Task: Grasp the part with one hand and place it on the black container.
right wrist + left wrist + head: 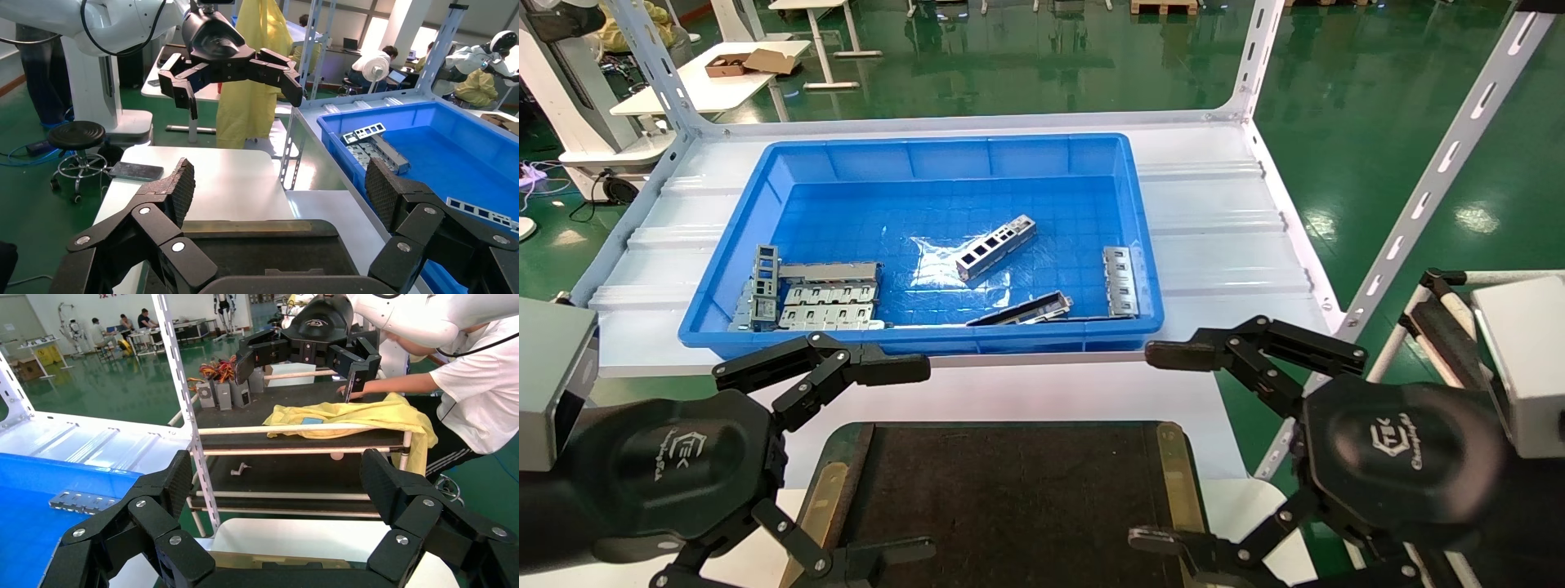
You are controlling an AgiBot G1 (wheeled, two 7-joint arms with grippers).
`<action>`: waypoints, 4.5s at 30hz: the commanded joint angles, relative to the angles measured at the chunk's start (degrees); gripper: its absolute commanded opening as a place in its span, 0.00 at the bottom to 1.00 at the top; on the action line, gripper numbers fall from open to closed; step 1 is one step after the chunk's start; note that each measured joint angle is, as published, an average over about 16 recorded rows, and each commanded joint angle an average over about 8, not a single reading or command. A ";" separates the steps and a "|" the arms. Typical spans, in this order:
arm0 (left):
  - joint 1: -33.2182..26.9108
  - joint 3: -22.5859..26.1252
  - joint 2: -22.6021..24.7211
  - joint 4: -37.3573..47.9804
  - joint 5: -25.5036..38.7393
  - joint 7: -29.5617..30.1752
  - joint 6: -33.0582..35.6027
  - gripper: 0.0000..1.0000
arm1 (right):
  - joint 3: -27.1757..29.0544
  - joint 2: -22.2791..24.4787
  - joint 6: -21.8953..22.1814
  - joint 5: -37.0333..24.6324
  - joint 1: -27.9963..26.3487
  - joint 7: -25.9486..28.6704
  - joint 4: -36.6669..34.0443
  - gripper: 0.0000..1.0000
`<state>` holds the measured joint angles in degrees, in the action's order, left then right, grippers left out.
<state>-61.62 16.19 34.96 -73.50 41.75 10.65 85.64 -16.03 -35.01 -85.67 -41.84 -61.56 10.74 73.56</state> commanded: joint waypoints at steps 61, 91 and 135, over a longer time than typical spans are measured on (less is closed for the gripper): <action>-18.99 9.80 20.23 20.34 27.05 -2.63 -23.81 1.00 | -0.14 0.03 0.02 0.08 -0.06 -0.08 -0.06 1.00; -32.57 11.33 40.46 66.34 33.17 -19.31 -40.35 0.00 | -0.26 0.09 0.08 0.17 -0.09 -0.14 -0.06 0.00; -34.40 8.15 37.73 70.98 27.69 -21.68 -31.20 0.00 | -0.44 0.16 0.15 0.29 -0.12 -0.23 -0.06 0.00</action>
<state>-95.93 24.36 72.51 -2.67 69.46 -11.04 54.92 -16.46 -34.85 -85.52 -41.55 -61.68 10.51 73.50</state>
